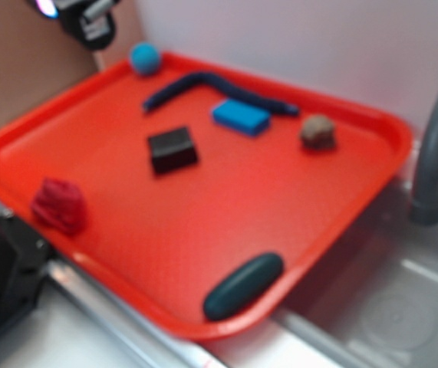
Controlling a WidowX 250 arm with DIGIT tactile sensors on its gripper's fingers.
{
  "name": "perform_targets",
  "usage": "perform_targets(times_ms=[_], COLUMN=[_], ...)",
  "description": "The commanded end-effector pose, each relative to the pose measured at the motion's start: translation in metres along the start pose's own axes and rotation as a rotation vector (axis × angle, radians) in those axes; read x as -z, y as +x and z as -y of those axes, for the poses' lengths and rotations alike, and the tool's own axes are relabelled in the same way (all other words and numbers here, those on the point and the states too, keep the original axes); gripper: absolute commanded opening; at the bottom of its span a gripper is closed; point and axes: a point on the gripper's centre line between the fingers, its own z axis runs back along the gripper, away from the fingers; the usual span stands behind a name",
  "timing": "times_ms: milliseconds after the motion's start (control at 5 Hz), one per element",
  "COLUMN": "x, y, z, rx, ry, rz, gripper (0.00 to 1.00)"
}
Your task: Grab the rock.
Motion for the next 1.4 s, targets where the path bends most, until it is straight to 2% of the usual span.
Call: perform_targets(times_ms=[0,200,400,600,800,1000,1200], x=[-0.004,0.032,0.067,0.106,0.123,0.137,0.154], y=[0.005,0.048,0.096,0.144,0.163,0.175,0.173], z=[0.000,0.019,0.052,0.065,0.070,0.075,0.072], rx=[-0.004,0.063,0.185,0.172,0.243,0.242,0.242], ry=[0.000,0.069,0.118,0.201,0.103,0.112,0.115], rz=[0.017,-0.116,-0.028,-0.017,0.031,0.073,0.020], gripper=[1.00,1.00,1.00,1.00,1.00,1.00,1.00])
